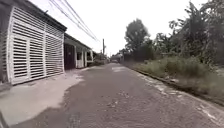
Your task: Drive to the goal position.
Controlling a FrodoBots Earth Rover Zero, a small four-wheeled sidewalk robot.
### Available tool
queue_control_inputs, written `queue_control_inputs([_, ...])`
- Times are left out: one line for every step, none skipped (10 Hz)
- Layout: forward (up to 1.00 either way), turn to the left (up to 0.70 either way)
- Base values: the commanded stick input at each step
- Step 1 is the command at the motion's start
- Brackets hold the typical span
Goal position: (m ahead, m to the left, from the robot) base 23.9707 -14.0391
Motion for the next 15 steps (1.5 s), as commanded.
queue_control_inputs([0.7, 0.0])
queue_control_inputs([0.7, 0.0])
queue_control_inputs([0.7, 0.0])
queue_control_inputs([0.7, 0.0])
queue_control_inputs([0.7, 0.0])
queue_control_inputs([0.7, 0.0])
queue_control_inputs([0.7, 0.0])
queue_control_inputs([0.7, 0.0])
queue_control_inputs([0.7, 0.0])
queue_control_inputs([0.7, 0.0])
queue_control_inputs([0.7, 0.0])
queue_control_inputs([0.7, 0.0])
queue_control_inputs([0.7, 0.0])
queue_control_inputs([0.7, 0.0])
queue_control_inputs([0.7, 0.0])
